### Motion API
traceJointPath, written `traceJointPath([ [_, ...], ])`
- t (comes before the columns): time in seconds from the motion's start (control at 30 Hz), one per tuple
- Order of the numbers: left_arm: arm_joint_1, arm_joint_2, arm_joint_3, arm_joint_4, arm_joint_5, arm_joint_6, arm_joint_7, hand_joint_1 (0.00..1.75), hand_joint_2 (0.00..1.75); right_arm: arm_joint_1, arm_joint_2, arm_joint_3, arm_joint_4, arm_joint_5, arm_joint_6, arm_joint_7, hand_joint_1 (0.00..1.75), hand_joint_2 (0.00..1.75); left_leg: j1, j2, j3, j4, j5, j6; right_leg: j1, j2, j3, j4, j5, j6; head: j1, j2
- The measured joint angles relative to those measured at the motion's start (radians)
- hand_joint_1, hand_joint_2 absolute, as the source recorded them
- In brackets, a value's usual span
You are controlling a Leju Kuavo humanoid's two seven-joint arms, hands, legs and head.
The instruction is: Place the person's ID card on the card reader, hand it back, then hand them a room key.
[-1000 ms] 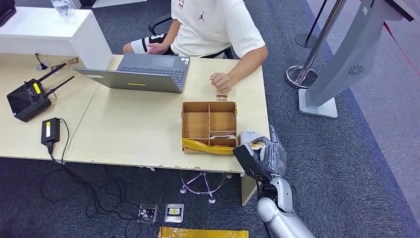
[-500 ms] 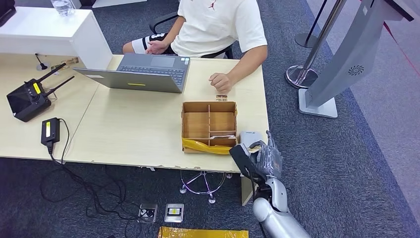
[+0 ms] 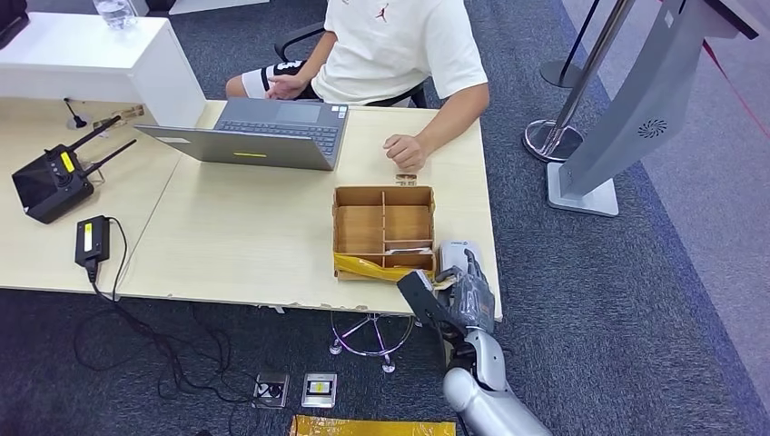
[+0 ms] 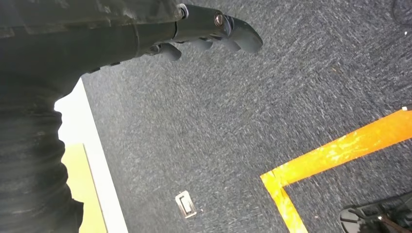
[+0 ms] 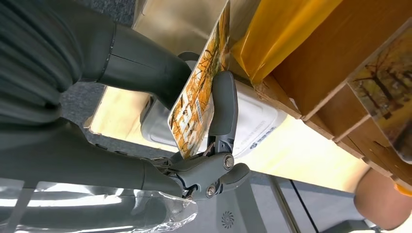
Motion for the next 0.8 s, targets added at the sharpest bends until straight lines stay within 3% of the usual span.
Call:
traceJointPath([
  [0.23,0.001,0.0,0.0,0.0,0.01,0.003,0.006,0.0,1.75,-0.001,-0.001,-0.006,-0.03,0.094,-0.028,-0.074,1.75,1.75,0.0,0.0,0.0,0.0,0.0,0.0,0.0,0.0,0.0,0.0,0.0,0.0,0.0,0.0],
  [0.4,0.002,-0.002,-0.002,0.0,0.016,0.006,0.009,0.0,1.75,-0.001,0.0,-0.088,-0.136,0.131,-0.032,-0.191,1.75,1.75,0.0,0.001,0.001,0.0,0.0,0.0,0.0,0.0,0.0,0.0,0.001,0.0,0.0,0.0],
  [0.53,0.003,-0.003,-0.004,0.0,0.011,0.007,0.001,0.0,1.75,-0.005,0.003,-0.17,-0.281,0.137,-0.035,-0.236,1.75,1.75,0.0,0.001,0.001,0.0,0.0,0.0,0.0,0.0,0.0,0.0,0.001,0.0,0.0,0.0],
  [0.67,0.004,-0.002,-0.007,0.0,-0.004,0.009,-0.021,0.0,1.75,-0.022,0.005,-0.25,-0.454,0.162,-0.038,-0.244,1.75,1.75,0.0,0.002,0.001,0.0,0.0,0.0,0.0,0.001,0.0,0.0,0.001,0.0,0.0,0.0],
  [0.8,0.004,0.0,-0.014,0.0,-0.029,0.012,-0.05,0.0,1.75,-0.062,-0.005,-0.28,-0.582,0.209,-0.039,-0.166,1.75,1.75,0.0,0.003,0.002,0.0,0.0,0.0,0.0,0.004,0.0,0.0,0.001,0.0,0.0,0.0],
])
